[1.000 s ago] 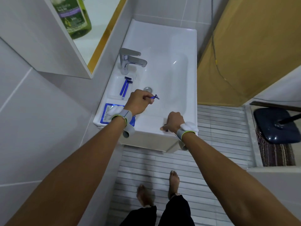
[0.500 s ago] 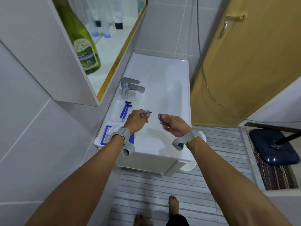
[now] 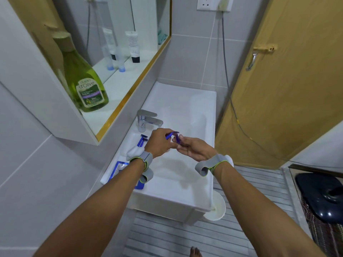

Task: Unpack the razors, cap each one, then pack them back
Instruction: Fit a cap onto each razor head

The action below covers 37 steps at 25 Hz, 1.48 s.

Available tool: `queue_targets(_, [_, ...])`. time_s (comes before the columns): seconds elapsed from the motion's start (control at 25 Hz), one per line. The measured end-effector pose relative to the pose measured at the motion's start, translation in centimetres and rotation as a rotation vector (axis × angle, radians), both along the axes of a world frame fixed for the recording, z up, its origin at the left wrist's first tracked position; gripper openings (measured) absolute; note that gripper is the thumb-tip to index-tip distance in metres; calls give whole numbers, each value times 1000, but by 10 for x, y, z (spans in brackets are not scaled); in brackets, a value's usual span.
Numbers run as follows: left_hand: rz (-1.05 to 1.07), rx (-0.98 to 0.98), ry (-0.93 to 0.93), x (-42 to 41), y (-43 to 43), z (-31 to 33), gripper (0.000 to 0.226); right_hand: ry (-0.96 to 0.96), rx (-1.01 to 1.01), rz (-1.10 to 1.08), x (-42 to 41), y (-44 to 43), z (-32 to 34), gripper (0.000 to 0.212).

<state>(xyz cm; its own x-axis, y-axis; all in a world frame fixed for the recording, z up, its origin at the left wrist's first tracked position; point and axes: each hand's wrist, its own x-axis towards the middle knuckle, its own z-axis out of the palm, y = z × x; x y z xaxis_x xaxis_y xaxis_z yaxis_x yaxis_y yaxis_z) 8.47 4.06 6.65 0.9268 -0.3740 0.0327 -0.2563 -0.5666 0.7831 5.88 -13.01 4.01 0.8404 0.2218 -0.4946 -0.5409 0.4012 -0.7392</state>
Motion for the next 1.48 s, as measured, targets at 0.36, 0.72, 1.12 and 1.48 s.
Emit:
queue_targets(0.36, [81, 6, -28, 31, -40, 52, 42, -29, 185, 11, 42, -54, 15, 18])
queue_targets(0.72, [97, 132, -179, 48, -44, 52, 19, -86, 264, 6, 79, -66, 22, 19])
queue_targets(1.12, [47, 184, -209, 73, -52, 51, 19, -84, 280, 9, 100, -64, 20, 23])
queue_targets(1.48, [-9, 239, -232, 92, -60, 52, 21, -70, 328, -87, 114, -72, 18, 24])
